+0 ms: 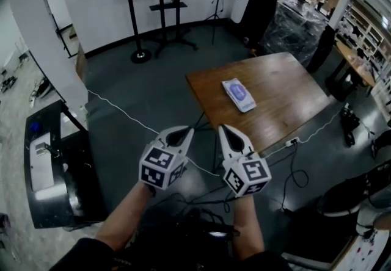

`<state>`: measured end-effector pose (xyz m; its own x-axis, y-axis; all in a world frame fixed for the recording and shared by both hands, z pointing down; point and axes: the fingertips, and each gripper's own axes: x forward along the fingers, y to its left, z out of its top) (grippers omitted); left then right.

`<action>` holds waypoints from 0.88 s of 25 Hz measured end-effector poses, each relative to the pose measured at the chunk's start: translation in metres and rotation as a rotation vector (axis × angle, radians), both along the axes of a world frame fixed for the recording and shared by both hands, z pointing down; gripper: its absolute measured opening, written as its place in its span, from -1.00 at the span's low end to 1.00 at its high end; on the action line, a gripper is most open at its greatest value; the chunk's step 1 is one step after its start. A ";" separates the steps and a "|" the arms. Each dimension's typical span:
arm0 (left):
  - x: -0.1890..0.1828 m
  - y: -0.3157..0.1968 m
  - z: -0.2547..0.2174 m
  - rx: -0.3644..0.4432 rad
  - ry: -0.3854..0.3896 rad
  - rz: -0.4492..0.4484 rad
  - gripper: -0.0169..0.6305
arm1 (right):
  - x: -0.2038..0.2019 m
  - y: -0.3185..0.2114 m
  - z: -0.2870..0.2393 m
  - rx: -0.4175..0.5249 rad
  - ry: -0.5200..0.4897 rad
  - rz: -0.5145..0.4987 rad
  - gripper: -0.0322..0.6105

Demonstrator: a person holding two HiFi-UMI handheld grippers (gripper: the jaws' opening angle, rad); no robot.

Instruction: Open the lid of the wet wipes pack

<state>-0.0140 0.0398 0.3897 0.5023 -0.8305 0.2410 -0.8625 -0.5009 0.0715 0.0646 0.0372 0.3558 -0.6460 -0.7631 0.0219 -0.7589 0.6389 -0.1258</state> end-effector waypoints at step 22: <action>0.067 -0.177 0.040 -0.054 -0.002 0.262 -0.93 | 0.051 -0.151 0.039 -0.068 0.123 0.249 -0.87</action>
